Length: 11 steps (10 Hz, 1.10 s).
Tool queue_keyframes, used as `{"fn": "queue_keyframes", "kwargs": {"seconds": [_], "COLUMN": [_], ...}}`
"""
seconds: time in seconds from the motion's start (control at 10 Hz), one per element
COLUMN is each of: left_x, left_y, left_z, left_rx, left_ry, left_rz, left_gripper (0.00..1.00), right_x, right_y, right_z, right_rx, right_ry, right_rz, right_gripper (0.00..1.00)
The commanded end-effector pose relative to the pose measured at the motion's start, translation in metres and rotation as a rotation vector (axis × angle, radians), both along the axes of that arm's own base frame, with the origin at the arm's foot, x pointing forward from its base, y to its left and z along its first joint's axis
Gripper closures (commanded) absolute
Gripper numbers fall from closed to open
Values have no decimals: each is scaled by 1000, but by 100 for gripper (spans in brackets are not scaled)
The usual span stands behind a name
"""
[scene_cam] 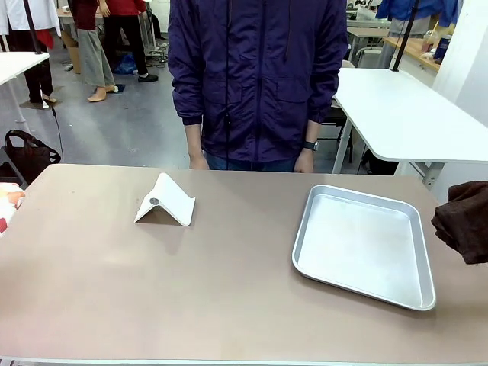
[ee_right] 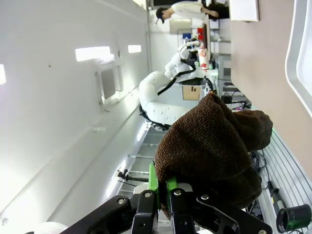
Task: Clean the surface of the table.
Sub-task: Return the Lint Roller and towel to their original positions.
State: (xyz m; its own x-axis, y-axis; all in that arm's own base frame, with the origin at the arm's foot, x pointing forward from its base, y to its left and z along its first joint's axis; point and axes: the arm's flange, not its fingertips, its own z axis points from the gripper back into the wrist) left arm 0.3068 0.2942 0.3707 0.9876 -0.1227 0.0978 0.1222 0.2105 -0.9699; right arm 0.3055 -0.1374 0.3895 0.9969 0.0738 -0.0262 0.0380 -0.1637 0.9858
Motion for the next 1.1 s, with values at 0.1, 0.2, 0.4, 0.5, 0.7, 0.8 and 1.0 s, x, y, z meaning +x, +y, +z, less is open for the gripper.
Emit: {"fn": "queue_keyframes", "kwargs": {"seconds": [0.1,0.2,0.4,0.5,0.7,0.8,1.0], "left_x": [-4,-4,-4,-4,-2,1,8], "left_y": [-2,-2,-2,-2,-20,-46,-102], "left_z": [3,3,3,3,21,45,88], "left_rx": [-1,-1,-1,-1,27,97,229], "left_ry": [8,8,8,8,-33,-46,-40], "left_rz": [5,5,5,5,-43,-72,-159], "left_gripper": [81,81,81,81,81,81,81], "right_x": [-1,-1,-1,-1,6,17,42], "right_y": [0,0,0,0,15,38,89], "right_z": [1,1,1,1,9,21,40], "right_rx": [2,2,2,2,-39,-83,-169], "right_ry": [-4,-4,-4,-4,-27,-70,-109], "right_rz": [-2,-2,-2,-2,-8,16,123], "right_gripper": [93,93,93,93,93,93,93]}}
